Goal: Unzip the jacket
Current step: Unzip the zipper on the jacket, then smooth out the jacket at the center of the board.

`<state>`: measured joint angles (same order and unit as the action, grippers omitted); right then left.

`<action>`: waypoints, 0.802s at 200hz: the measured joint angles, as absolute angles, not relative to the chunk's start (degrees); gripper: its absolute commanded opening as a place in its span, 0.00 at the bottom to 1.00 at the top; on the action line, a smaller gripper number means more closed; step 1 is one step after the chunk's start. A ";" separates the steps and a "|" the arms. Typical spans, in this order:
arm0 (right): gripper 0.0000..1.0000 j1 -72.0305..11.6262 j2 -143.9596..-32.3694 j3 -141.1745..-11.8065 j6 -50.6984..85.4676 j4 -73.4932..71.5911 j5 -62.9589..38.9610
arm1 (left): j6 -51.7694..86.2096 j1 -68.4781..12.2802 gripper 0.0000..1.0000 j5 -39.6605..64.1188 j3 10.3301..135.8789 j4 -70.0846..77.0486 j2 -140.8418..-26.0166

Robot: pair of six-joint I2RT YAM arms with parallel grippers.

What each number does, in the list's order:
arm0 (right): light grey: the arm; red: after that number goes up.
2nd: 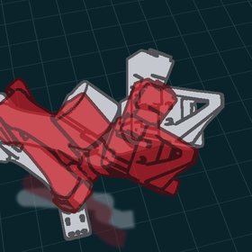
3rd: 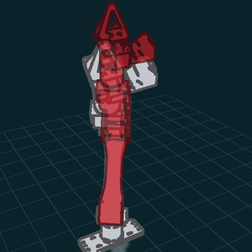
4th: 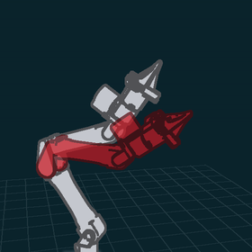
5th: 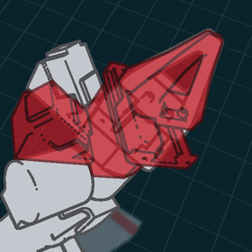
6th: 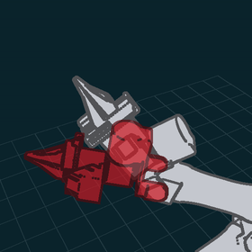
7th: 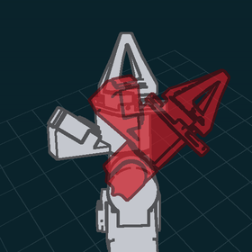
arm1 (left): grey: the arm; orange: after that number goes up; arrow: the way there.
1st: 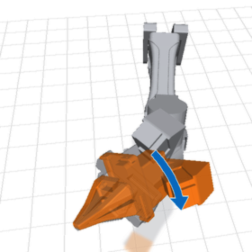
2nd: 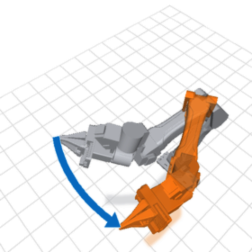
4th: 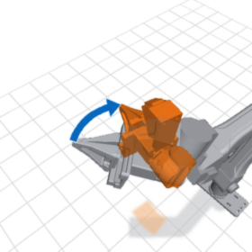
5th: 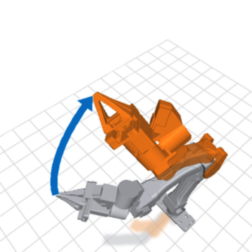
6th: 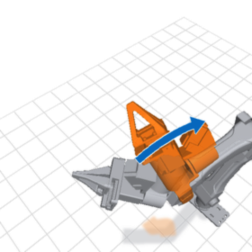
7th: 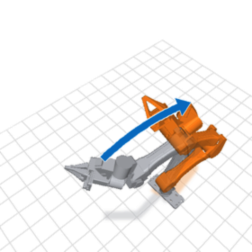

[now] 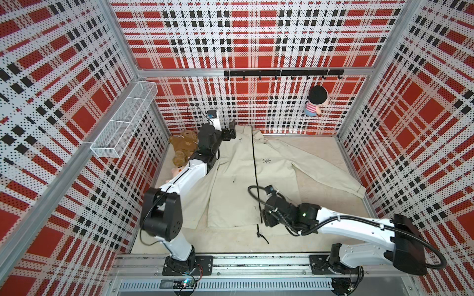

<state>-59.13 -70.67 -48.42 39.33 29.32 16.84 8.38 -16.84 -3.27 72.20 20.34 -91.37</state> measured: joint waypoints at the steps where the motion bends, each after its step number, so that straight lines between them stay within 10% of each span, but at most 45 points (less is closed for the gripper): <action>1: 0.72 -58.78 -70.52 -48.40 39.42 29.23 16.60 | 8.38 -16.86 0.98 -3.33 72.03 20.34 -91.09; 47: 0.78 -33.61 -71.57 -48.16 40.73 27.29 10.11 | 14.79 -22.50 0.98 -8.62 59.18 14.00 -79.24; 94: 0.88 -25.98 -79.05 -46.81 38.85 26.11 5.78 | 27.68 -24.16 0.98 -9.52 45.58 1.02 -79.20; 160: 0.75 -23.07 -89.41 -45.43 38.24 22.98 3.84 | 41.47 -23.64 0.99 -6.24 36.07 -0.49 -81.84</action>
